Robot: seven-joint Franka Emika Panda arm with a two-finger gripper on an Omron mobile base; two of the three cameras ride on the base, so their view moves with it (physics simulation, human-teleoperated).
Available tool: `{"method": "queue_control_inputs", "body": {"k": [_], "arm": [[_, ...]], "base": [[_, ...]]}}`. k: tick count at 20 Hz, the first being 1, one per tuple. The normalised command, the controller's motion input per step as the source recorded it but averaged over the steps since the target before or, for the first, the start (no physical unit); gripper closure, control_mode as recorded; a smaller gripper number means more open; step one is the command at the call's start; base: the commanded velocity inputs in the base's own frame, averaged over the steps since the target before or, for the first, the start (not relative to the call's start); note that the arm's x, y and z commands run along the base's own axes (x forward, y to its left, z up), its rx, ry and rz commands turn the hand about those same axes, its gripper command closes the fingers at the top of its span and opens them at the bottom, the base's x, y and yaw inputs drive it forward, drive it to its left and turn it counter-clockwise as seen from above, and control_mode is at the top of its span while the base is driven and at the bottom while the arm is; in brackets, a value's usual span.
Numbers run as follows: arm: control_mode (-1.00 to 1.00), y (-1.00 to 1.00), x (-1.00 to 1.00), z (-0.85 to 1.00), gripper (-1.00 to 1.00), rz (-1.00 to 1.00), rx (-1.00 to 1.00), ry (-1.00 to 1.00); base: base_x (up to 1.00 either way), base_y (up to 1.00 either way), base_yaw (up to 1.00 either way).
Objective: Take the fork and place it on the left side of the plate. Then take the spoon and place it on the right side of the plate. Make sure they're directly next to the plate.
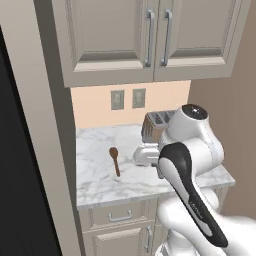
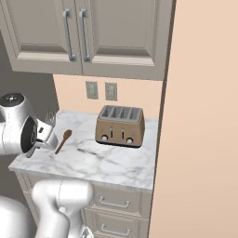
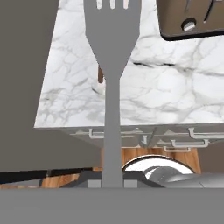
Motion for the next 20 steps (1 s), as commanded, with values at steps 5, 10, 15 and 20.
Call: {"method": "queue_control_inputs", "body": {"k": [5, 10, 15, 20], "arm": [[-1.00, -0.07, -0.30, 0.43, 1.00, 0.00, 0.00, 0.11], [-1.00, -0.02, -0.27, 0.01, 1.00, 0.00, 0.00, 0.02], [1.00, 0.00, -0.19, -0.13, 1.00, 0.00, 0.00, 0.00], [1.00, 0.00, 0.00, 0.00, 1.00, 0.00, 0.00, 0.00]], "base": [[0.00, 0.00, 0.00], [0.00, 0.00, 0.00], [-0.15, 0.00, 0.01], [-0.97, -0.18, 0.15]]}}
